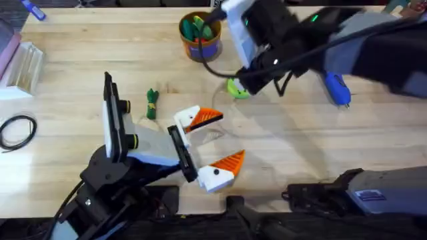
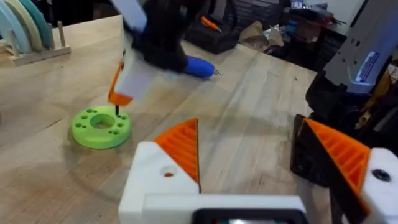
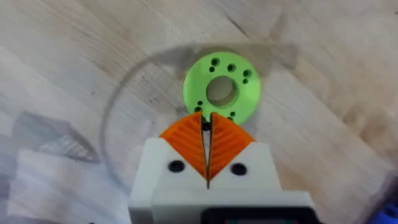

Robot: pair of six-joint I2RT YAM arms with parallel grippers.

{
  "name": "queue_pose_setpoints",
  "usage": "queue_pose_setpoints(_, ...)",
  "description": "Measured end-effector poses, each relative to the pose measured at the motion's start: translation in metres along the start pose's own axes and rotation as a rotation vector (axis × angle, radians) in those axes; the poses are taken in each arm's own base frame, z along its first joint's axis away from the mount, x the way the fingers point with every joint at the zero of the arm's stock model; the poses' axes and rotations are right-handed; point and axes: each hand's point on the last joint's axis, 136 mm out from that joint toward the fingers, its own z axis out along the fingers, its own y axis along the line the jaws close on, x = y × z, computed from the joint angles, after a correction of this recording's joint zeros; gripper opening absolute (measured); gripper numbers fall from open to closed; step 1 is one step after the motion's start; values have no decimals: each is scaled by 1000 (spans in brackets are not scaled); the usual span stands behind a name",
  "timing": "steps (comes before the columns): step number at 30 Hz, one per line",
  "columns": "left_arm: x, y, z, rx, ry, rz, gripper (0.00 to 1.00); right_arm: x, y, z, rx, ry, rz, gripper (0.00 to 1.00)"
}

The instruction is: Pick up the gripper from the table and insert it into the empty holder that is missing its gripper. Then pick up a screw, insert it into the mounting hole, and use the screwdriver to tighten it. Finally, clean up the table by picking up the vegetable and placing it into the bucket.

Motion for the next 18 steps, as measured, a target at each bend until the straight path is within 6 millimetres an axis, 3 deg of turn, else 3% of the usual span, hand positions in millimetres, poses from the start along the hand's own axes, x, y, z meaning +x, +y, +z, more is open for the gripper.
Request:
queue_pose_setpoints(9,0,0,0,0,0,0,989,-28,0,-72,-6,0,-46,7)
queue_pose_setpoints(18,0,0,0,0,0,0,989,-61,44,-137,-55,-95,-196,7)
